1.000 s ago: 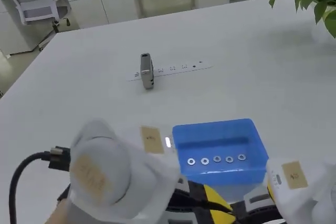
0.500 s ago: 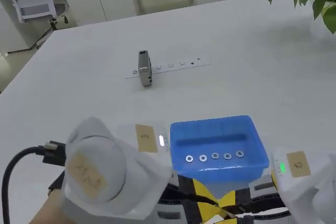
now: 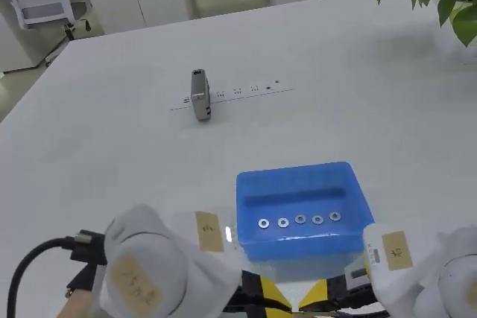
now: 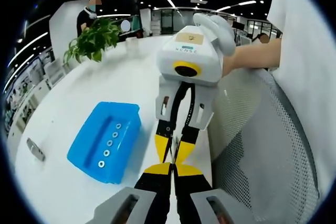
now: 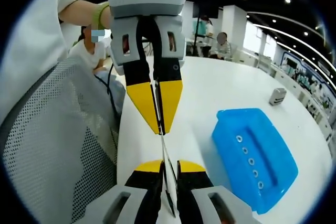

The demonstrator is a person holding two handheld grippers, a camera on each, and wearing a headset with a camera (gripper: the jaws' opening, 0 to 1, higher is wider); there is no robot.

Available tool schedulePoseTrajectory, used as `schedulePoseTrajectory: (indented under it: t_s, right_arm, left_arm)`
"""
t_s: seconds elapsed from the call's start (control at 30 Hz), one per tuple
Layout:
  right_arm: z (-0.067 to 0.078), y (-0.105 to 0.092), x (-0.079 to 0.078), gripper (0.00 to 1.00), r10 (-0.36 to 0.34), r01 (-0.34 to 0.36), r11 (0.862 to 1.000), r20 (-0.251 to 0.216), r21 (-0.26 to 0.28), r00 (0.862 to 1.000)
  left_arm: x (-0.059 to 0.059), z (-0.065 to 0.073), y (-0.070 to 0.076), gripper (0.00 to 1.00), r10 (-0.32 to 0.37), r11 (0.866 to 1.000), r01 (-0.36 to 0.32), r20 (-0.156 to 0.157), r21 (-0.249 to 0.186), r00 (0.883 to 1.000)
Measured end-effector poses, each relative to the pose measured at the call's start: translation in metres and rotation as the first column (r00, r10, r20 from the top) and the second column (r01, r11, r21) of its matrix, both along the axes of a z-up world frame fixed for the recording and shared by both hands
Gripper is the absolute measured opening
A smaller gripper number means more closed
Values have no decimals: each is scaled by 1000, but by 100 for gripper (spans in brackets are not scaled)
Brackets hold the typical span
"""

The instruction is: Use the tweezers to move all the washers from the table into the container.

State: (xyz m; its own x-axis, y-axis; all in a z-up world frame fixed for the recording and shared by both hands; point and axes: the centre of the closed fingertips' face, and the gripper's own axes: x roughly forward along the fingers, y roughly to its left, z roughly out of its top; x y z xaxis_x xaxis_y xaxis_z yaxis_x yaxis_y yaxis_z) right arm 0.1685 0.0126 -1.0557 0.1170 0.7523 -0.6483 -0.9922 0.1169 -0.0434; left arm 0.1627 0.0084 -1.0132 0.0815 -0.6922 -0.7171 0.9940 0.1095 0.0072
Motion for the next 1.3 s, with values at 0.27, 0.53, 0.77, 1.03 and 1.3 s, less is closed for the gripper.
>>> schedulePoseTrajectory:
  t_s: [0.27, 0.53, 0.77, 1.03, 1.3]
  right_arm:
    - [-5, 0, -2, 7, -7, 7, 1000, -32, -9, 999]
    - [-11, -1, -5, 8, 1, -3, 999, -42, -34, 999]
    - [-16, -1, -9, 10, 14, -16, 998, -49, -54, 999]
    - [-21, -2, -13, 8, 34, -38, 996, -53, -80, 998]
    - [-26, -3, -15, 8, 47, -53, 993, -57, -102, 997]
  left_arm:
    - [-1, -10, 3, 0, -9, 999, 9, 4, 45, 1000]
    - [-2, -23, 5, 0, -16, 994, 17, -14, 111, 1000]
    - [-4, -35, 8, 0, -22, 985, 26, -29, 171, 999]
    - [-8, -47, 11, 0, -22, 976, 31, -42, 216, 999]
    - [-8, -58, 12, 0, -43, 963, 51, -34, 266, 998]
